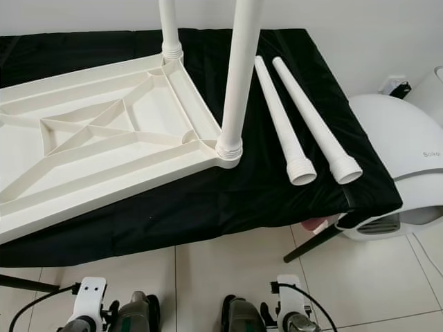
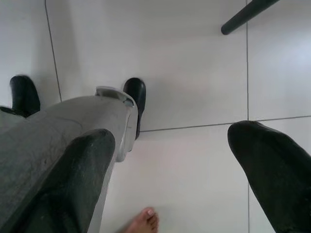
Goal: Building children table
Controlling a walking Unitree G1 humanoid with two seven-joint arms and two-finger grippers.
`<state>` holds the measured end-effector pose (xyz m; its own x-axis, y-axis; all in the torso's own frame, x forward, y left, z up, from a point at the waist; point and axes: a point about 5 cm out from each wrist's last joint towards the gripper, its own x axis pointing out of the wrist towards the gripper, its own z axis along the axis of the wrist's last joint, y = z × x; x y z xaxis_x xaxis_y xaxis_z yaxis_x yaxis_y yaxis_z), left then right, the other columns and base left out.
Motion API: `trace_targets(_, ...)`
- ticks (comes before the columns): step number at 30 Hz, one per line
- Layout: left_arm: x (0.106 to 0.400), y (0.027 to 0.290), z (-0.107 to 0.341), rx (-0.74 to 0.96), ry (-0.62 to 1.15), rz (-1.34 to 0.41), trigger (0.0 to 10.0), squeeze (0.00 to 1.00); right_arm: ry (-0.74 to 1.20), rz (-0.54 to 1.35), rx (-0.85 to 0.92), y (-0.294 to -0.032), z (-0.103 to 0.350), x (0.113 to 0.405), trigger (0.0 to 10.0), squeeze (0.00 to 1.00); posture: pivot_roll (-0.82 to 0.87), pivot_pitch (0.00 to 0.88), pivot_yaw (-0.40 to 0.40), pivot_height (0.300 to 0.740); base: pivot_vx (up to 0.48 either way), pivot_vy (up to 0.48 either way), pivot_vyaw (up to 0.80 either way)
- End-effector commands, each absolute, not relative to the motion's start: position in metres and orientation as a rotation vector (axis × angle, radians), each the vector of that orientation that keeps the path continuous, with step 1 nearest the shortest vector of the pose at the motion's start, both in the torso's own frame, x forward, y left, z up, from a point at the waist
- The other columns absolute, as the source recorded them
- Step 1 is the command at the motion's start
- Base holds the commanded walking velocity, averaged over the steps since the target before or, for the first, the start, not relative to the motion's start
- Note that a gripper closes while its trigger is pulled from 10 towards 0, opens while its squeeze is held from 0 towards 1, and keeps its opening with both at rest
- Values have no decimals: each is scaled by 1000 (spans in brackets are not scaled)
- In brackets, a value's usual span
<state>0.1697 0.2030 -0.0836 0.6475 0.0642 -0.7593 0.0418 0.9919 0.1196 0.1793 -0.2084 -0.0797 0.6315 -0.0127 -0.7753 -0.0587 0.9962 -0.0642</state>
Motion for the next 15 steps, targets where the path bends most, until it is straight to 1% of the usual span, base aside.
trace_targets(1,155,201,-92,211,939,100,10000,0,946,27,-78,-202,-88,165,10000,0,19,87,12,740,0,0,0)
trace_targets(5,160,192,-92,203,942,79,10000,0,951,38,-84,-198,-89,164,10000,0,16,52,13,740,0,0,0)
trace_targets(7,160,191,-92,202,944,78,10000,0,951,37,-84,-198,-89,164,10000,0,16,52,13,740,0,0,0)
trace_targets(9,164,184,-92,160,952,64,10000,0,950,49,-94,-195,-89,166,10000,0,14,8,7,740,0,0,0)
trace_targets(15,165,174,-93,115,980,27,10000,0,950,77,-116,-192,-88,170,10000,0,13,0,11,740,0,0,0)
